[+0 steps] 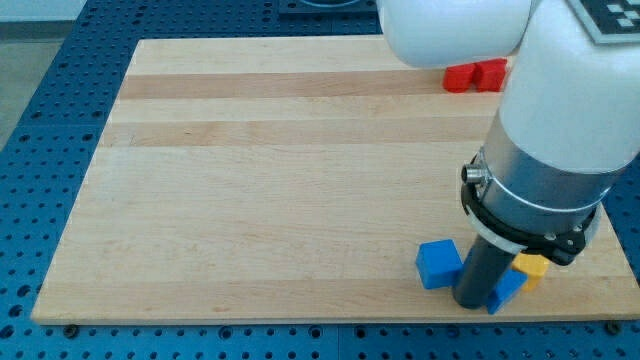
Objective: Move the blue cube to the left of the yellow hexagon
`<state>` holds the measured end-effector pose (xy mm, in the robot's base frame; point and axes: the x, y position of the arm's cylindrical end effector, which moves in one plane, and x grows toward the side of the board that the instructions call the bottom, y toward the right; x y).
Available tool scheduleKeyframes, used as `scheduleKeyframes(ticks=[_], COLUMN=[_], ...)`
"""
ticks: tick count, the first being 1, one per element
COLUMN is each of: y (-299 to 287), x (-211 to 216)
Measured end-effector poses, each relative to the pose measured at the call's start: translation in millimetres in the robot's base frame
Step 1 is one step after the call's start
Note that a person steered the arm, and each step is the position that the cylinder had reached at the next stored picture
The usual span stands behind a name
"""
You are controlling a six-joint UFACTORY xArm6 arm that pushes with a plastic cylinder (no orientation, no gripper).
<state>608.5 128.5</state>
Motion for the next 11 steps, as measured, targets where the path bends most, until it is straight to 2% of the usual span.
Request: scheduleKeyframes(ticks=[2,6,7,11], y=[8,-85,-90,-24], x=[0,8,-11,-29])
